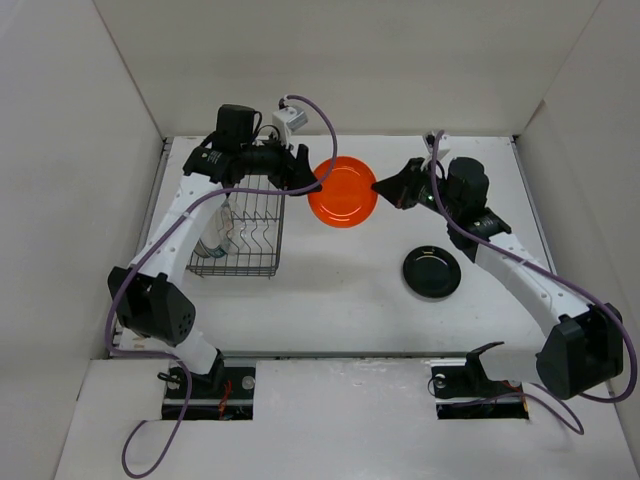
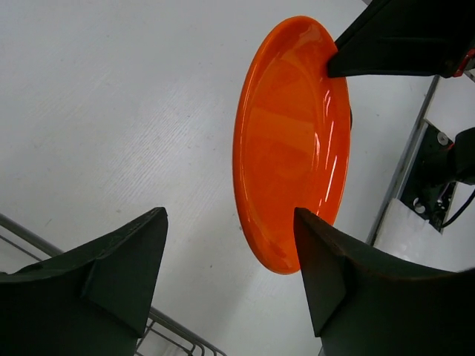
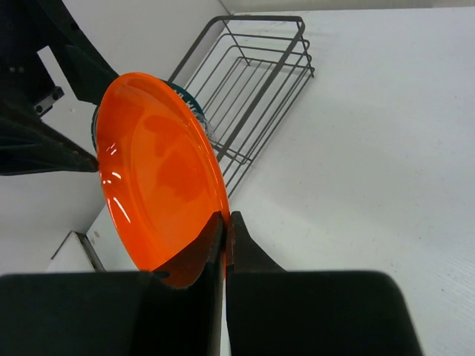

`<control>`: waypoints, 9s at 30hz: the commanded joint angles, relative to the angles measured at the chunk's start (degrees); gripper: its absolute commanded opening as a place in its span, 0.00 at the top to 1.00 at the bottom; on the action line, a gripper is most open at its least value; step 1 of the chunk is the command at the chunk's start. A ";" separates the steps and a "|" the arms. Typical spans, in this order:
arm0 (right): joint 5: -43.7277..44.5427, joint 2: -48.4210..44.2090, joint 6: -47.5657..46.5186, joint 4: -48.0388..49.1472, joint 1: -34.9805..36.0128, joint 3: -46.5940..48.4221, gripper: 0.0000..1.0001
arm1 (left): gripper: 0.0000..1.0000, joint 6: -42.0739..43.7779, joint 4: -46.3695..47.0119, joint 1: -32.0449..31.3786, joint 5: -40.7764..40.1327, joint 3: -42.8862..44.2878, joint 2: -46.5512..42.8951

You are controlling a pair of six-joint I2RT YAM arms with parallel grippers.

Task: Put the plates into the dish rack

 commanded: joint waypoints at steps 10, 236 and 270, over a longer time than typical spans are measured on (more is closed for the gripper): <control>0.48 -1.65 0.14 5.57 4.42 5.43 1.00 | 1.00 -0.80 4.97 -0.02 -3.94 -0.78 -2.23; 14.99 3.80 -11.29 -8.76 -4.98 8.86 0.00 | 1.00 -11.26 0.83 -11.97 -91.83 -23.80 -13.39; 35.46 -5.05 -14.71 -37.47 0.56 29.59 0.00 | 0.00 -5.46 -0.04 -0.56 -73.55 5.00 -14.62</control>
